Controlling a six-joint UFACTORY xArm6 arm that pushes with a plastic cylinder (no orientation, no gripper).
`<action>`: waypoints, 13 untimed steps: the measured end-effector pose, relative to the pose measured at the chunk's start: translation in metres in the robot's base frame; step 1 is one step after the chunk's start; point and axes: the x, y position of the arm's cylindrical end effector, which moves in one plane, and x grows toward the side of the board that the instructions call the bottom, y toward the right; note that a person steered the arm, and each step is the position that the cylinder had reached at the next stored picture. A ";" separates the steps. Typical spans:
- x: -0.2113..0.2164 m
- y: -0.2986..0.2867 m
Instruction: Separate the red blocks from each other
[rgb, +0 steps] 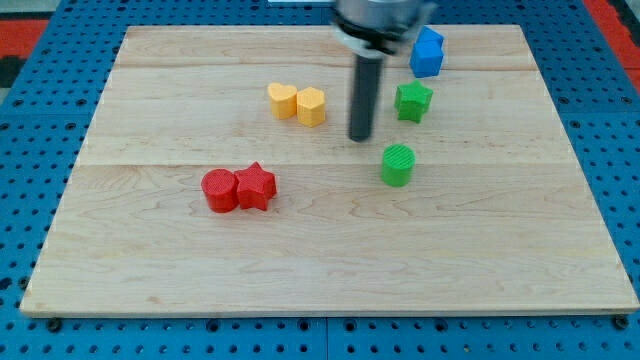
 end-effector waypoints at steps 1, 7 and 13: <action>0.036 -0.034; 0.114 -0.055; 0.156 -0.139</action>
